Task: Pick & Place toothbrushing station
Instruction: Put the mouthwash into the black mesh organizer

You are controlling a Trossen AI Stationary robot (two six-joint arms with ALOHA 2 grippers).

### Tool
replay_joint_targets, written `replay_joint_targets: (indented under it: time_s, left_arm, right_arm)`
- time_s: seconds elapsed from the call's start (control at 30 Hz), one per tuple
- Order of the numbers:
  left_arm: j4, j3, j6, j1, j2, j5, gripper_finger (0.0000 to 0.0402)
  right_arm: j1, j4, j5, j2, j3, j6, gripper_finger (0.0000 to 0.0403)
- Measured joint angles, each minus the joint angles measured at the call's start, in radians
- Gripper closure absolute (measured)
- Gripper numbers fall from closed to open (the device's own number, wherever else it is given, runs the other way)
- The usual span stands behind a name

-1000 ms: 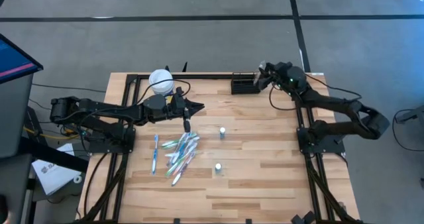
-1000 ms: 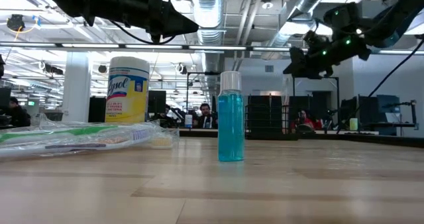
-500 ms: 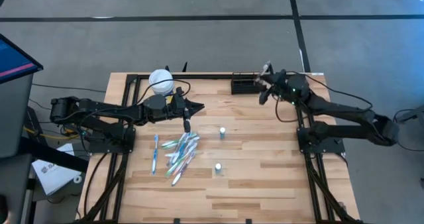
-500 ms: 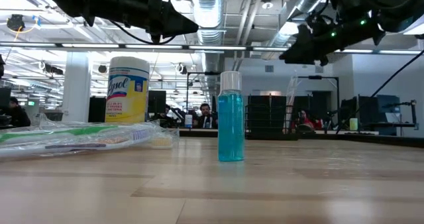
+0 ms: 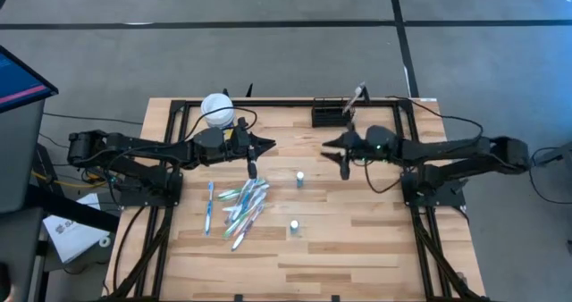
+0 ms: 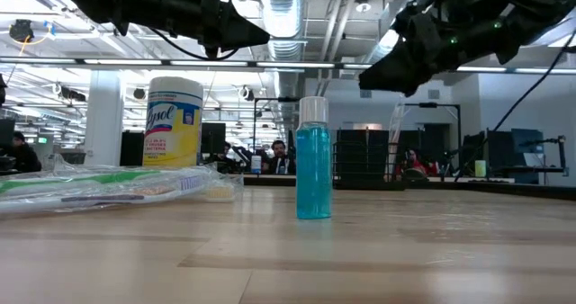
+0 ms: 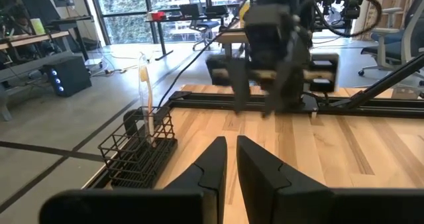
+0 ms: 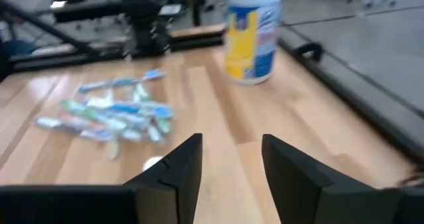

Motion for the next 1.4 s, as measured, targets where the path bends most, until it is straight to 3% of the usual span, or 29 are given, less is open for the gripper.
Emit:
replay_joint_targets:
  time_s: [0.33,0.6,0.83,1.13,1.4]
  left_arm:
    - [0.000,0.000,0.000,0.000,0.000,-0.005,0.0370]
    - [0.000,0.000,0.000,0.000,0.000,-0.004,0.0370]
    - [0.000,0.000,0.000,0.000,0.000,-0.003,0.0370]
    - [-0.001,0.000,0.000,0.000,0.000,0.000,0.0370]
    - [-0.003,0.000,0.000,0.000,0.000,0.001,0.0370]
  right_arm:
    - [0.081,0.182,0.013,0.212,0.000,0.031,0.0257]
    - [0.121,0.300,0.034,0.335,0.001,0.054,0.0233]
    - [0.153,0.321,0.035,0.410,0.026,0.048,0.0208]
    - [0.157,0.319,0.035,0.502,0.087,0.027,0.0208]
    - [0.159,0.313,0.034,0.510,0.093,0.027,0.0202]
